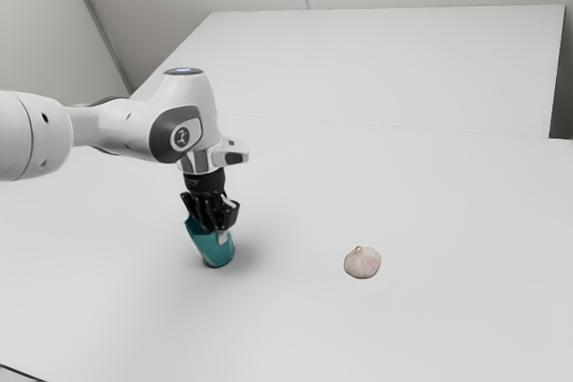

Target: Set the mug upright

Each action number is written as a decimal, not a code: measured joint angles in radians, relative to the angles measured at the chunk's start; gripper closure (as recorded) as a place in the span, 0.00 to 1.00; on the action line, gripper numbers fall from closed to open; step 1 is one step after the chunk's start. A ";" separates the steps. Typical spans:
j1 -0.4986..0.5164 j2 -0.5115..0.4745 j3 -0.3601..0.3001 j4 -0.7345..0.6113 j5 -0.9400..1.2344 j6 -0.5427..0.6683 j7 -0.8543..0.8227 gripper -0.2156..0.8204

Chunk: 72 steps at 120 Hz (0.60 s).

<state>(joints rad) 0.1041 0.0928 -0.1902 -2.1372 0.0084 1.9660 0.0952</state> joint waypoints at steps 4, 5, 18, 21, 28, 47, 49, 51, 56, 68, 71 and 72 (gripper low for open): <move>-0.002 0.000 0.000 0.000 0.000 0.000 -0.003 0.69; -0.003 -0.001 0.000 0.000 0.000 0.000 -0.003 0.68; -0.005 -0.029 -0.001 0.001 0.002 0.001 -0.011 0.52; -0.004 -0.042 -0.003 0.002 0.002 0.000 -0.012 0.49; 0.004 -0.075 -0.013 0.008 0.004 -0.002 -0.015 0.44; 0.005 -0.142 -0.027 0.068 0.005 -0.030 -0.023 0.33; 0.003 -0.145 -0.027 0.084 0.004 -0.036 -0.024 0.32; 0.001 -0.145 -0.027 0.109 0.004 -0.046 -0.025 0.31; -0.003 -0.145 -0.028 0.180 0.004 -0.078 -0.031 0.29; -0.012 -0.141 -0.029 0.324 0.002 -0.141 -0.045 0.26; -0.013 -0.140 -0.029 0.351 0.003 -0.154 -0.048 0.26; -0.013 -0.139 -0.029 0.360 0.003 -0.159 -0.049 0.25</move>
<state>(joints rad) 0.0911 -0.0463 -0.2195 -1.7772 0.0110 1.8069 0.0457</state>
